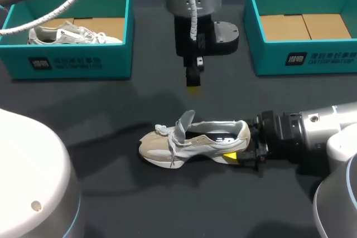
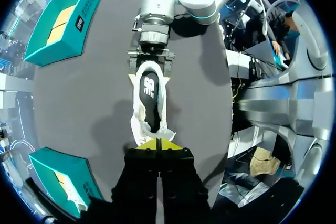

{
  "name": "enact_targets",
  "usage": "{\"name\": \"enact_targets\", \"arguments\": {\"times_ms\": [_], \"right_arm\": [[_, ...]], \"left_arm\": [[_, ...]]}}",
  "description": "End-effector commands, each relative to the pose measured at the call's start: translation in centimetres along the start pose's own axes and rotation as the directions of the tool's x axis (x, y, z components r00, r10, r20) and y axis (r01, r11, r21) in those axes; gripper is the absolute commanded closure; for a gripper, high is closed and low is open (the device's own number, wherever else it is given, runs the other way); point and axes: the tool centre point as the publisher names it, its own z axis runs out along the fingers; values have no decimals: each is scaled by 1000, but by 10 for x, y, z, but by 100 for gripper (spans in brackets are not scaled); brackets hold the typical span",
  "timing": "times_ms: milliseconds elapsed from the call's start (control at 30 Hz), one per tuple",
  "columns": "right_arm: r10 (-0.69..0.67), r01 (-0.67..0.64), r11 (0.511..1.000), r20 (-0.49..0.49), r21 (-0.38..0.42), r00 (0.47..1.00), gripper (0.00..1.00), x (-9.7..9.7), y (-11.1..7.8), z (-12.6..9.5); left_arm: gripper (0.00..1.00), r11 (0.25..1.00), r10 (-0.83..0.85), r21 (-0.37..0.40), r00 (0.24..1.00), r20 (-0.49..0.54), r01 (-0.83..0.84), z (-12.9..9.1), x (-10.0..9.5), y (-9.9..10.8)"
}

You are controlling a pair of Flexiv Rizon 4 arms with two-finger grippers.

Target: Take the shoe out of the shoebox, open the shoe tongue, remove and reinsert the insole, then place the shoe into the shoebox

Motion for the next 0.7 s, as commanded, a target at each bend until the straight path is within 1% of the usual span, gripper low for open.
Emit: {"name": "enact_targets", "arguments": {"times_ms": [33, 233, 267, 700], "right_arm": [[0, 0, 1000, 1, 3, 1000, 100, 1, 1, 1], [0, 0, 1000, 1, 3, 1000, 100, 1, 1, 1], [0, 0, 1000, 1, 3, 1000, 100, 1, 1, 1], [0, 0, 1000, 1, 3, 1000, 100, 1, 1, 1]], "left_arm": [[100, 999, 29, -45, 999, 14, -28, 22, -4, -19], [100, 997, 69, -46, 997, 34, -68, 50, -5, -27], [100, 996, 82, -22, 996, 36, -81, 55, -6, -27], [100, 996, 82, -22, 996, 36, -81, 55, -6, -27]]}}
